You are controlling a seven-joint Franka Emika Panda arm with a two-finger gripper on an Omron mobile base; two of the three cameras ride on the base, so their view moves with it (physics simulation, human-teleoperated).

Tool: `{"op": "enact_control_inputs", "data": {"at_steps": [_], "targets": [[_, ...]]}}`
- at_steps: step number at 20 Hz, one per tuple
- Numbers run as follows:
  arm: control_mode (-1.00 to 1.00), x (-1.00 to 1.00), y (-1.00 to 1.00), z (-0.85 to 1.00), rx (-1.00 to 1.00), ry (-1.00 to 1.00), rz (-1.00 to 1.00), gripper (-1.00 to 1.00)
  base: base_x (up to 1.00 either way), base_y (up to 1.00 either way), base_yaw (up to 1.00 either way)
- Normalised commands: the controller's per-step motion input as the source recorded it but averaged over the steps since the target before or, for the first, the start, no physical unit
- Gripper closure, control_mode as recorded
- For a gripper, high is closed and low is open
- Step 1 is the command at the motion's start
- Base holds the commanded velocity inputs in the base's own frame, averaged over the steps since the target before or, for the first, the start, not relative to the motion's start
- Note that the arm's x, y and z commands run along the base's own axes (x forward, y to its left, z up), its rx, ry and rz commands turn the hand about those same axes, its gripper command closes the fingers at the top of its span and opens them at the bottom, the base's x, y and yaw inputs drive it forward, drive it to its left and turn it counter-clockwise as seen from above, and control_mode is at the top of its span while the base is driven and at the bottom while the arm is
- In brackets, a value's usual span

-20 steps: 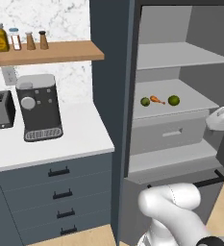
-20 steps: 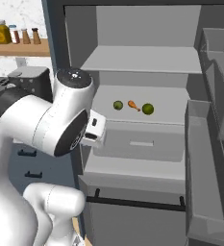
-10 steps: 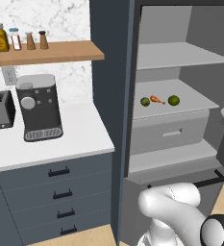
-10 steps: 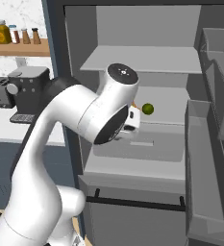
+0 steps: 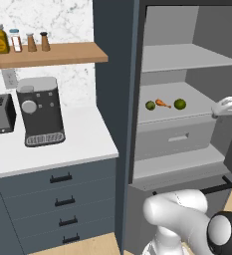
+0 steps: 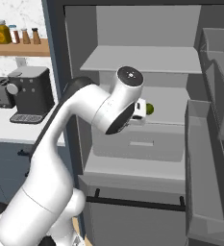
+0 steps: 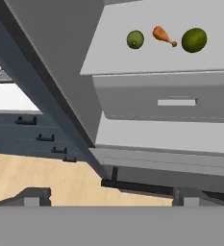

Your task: Place one lime and one chicken drumstick in each tupperware on the nearby counter, to pack two identical lunches.

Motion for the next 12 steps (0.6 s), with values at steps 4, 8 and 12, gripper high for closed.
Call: {"op": "enact_control_inputs", "data": {"at_steps": [4, 8, 12], "targets": [[-1.0, 0.74, 0.04, 0.0, -0.02, 0.02, -0.09, -1.0, 0.0, 0.0, 0.0], [-1.0, 0.48, 0.0, 0.0, 0.0, 0.07, -0.2, -1.0, 0.0, 0.0, 0.0], [-1.0, 0.37, 0.0, -0.01, 0.0, 0.05, -0.27, -1.0, 0.0, 0.0, 0.0]]}}
